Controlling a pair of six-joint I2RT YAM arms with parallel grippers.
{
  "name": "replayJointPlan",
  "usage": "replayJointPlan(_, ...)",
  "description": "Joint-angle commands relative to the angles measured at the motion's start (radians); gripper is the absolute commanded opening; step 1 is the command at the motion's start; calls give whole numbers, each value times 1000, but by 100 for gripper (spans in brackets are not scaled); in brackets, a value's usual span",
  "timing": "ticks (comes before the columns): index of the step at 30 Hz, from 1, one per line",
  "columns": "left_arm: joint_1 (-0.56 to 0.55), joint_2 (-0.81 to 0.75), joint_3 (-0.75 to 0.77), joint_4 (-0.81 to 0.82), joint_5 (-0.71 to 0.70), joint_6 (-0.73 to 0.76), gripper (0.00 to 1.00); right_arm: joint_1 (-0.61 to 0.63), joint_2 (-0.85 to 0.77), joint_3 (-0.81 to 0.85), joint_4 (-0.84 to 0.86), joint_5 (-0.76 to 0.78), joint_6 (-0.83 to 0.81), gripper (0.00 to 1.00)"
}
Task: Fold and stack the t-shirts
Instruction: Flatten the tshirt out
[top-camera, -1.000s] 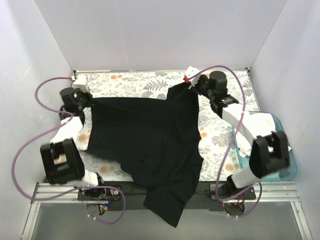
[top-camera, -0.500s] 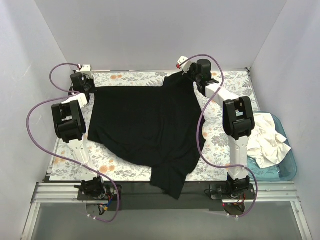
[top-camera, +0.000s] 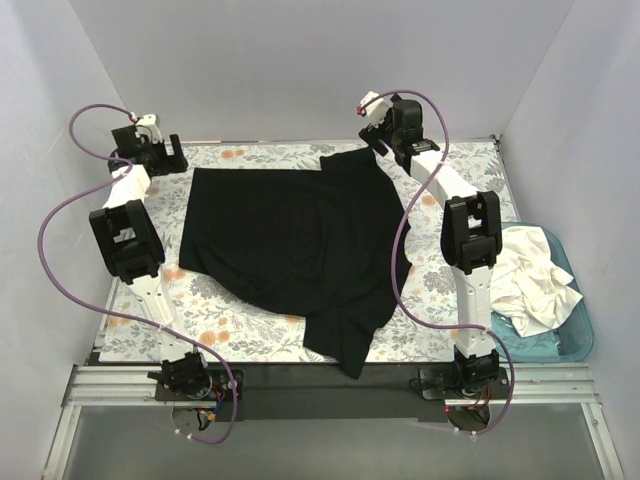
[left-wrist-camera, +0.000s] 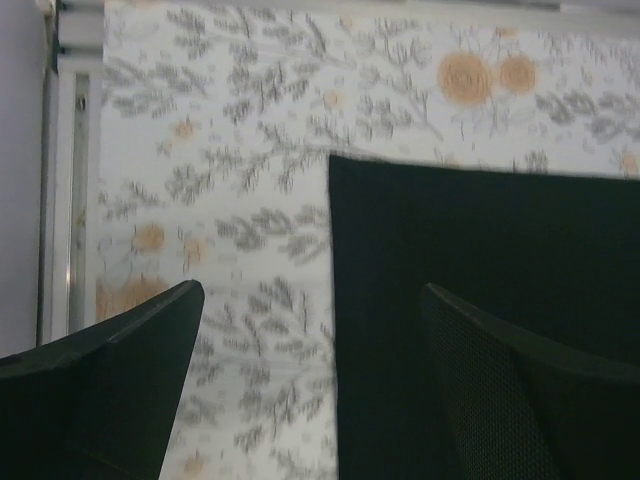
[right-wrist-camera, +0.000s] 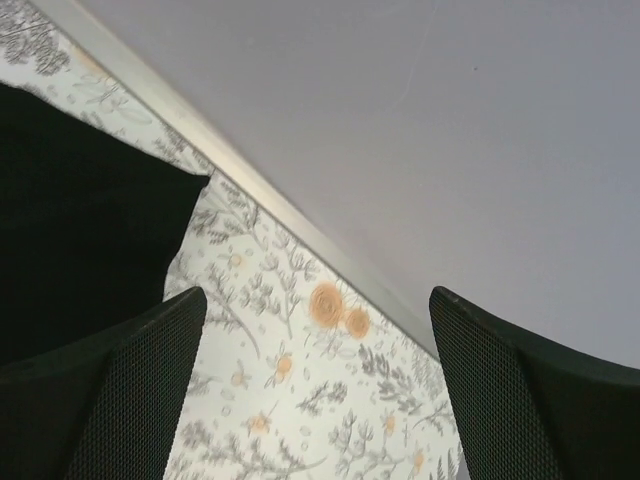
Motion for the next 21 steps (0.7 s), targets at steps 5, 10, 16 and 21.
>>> replayJointPlan(5,33,-303,-92,-523,226,154,83,-1,-258,24,-516,-179,178,98)
replayJointPlan(10,18,-411,-282,-554,175,143,79,15,-332,-85,-823,-331,214,98)
replayJointPlan(16,-9,-417,-383,-610,106,133,71,35,-414,-325,-953,-394,214,90)
replayJointPlan(21,-13,-445,-419,-622,53,125,69,47,-444,-430,-953,-380,214,88)
